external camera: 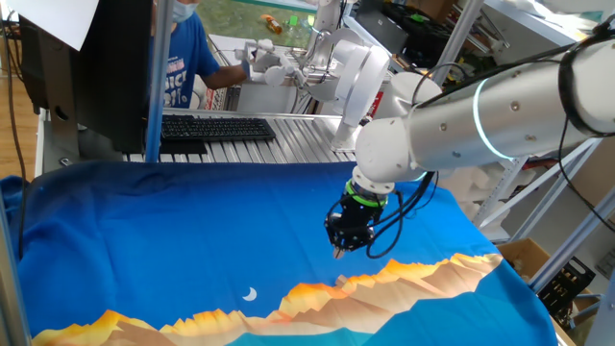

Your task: Approach and touch the side of the small block

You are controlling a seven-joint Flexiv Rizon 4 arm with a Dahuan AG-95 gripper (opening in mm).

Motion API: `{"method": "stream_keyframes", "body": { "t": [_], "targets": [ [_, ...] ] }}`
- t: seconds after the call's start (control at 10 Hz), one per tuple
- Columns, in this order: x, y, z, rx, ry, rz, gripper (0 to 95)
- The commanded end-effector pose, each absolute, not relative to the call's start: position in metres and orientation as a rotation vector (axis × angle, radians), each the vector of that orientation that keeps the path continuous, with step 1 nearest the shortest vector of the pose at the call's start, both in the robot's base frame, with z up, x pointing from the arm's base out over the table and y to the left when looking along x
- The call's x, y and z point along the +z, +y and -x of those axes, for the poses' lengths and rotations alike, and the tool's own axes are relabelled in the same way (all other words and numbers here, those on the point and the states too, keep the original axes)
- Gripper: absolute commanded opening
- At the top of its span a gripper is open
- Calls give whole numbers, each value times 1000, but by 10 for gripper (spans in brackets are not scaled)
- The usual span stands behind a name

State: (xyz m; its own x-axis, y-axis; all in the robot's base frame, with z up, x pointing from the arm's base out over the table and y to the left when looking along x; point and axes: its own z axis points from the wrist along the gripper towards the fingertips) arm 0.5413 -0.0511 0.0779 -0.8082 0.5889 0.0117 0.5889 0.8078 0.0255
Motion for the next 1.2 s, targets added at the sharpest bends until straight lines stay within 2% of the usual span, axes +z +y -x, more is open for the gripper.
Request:
{"method": "stream_keyframes", "body": {
  "t": [0.1, 0.6, 1.2],
  "targets": [
    [81, -49, -549, -83, -2943, 1036, 0],
    [84, -37, -566, -77, -2918, 1103, 0],
    [84, -37, -567, -97, -2905, 1099, 0]
  ]
}}
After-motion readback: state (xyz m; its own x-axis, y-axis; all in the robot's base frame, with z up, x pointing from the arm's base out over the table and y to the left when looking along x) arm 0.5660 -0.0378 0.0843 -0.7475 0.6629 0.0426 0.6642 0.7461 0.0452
